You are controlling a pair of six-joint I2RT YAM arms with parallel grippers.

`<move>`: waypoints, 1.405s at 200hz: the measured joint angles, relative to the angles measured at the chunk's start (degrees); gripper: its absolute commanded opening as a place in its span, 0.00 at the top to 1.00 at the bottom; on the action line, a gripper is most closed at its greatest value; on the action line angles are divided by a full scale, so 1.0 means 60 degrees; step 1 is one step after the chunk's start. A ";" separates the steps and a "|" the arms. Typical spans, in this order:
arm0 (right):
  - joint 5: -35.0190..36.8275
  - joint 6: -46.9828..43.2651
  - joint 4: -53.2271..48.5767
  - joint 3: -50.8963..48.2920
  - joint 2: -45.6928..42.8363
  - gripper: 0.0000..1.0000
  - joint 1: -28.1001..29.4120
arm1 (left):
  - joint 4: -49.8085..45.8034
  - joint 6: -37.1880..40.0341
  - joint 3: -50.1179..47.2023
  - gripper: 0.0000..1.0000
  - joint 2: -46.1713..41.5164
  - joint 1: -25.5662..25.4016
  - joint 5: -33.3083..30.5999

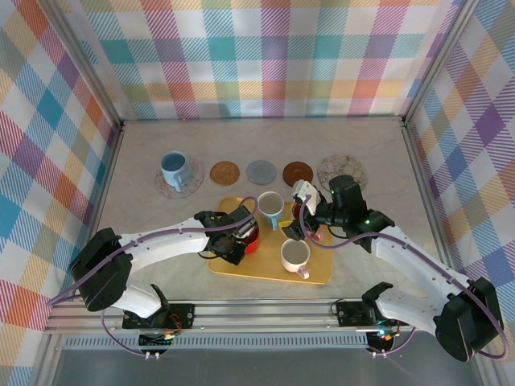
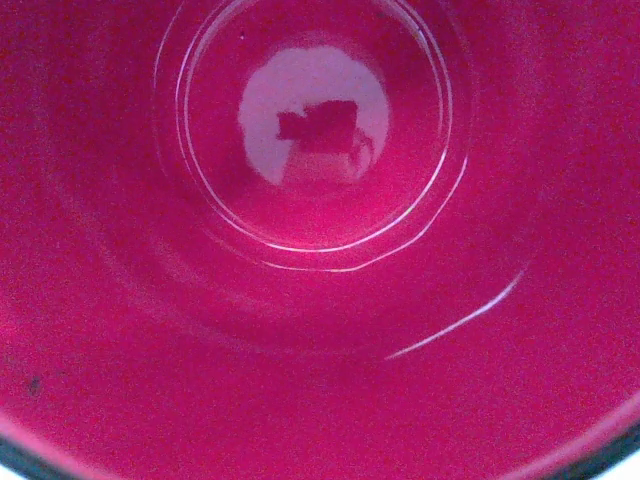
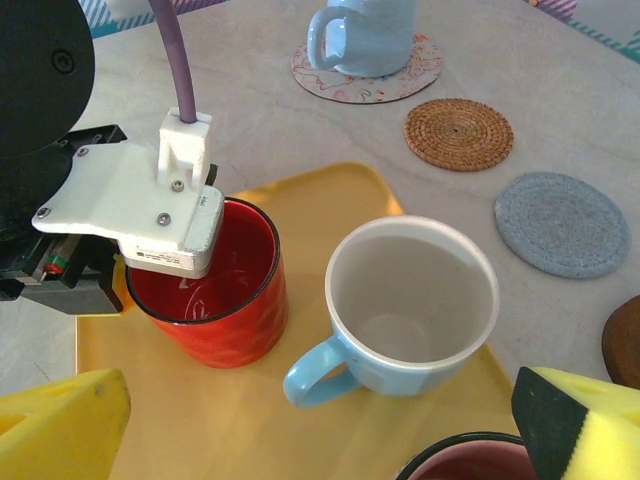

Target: Place the cup by the coaster

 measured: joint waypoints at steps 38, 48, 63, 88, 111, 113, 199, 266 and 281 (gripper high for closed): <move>-0.0062 -0.0029 0.0004 0.0000 0.0029 0.01 0.0000 | 0.0000 -0.0004 -0.0007 1.00 -0.0350 0.0004 -0.0193; -0.0098 -0.0062 0.0011 0.0000 0.0029 0.01 0.0000 | 0.0004 -0.0004 -0.0007 1.00 -0.0463 0.0004 -0.0244; -0.0186 -0.0095 0.0015 0.0000 0.0029 0.01 0.0000 | 0.0000 -0.0004 -0.0007 1.00 -0.0623 0.0018 -0.0310; -0.0288 -0.0098 0.0047 0.0000 0.0029 0.01 0.0000 | -0.0029 -0.0004 -0.0007 1.00 -0.0787 0.0062 -0.0379; -0.0350 -0.0102 0.0087 0.0000 0.0029 0.01 0.0000 | -0.0157 -0.0004 -0.0007 1.00 -0.0889 0.0124 -0.0448; -0.0350 -0.0098 0.0098 0.0000 0.0029 0.01 0.0000 | -0.0171 -0.0004 -0.0007 1.00 -0.0903 0.0135 -0.0452; -0.0415 0.0641 0.0896 0.0007 0.0069 0.01 0.0000 | 0.0047 -0.0288 -0.0120 1.00 -0.2554 0.0958 -0.1078; -0.0353 0.1643 0.1082 0.0699 0.0528 0.01 0.0000 | 0.0033 -0.0164 0.0393 1.00 -0.2623 0.2033 -0.1366; -0.0182 0.1909 0.1184 0.0790 0.0561 0.01 0.0000 | 0.0051 -0.0011 0.0645 1.00 -0.2557 0.2320 -0.1333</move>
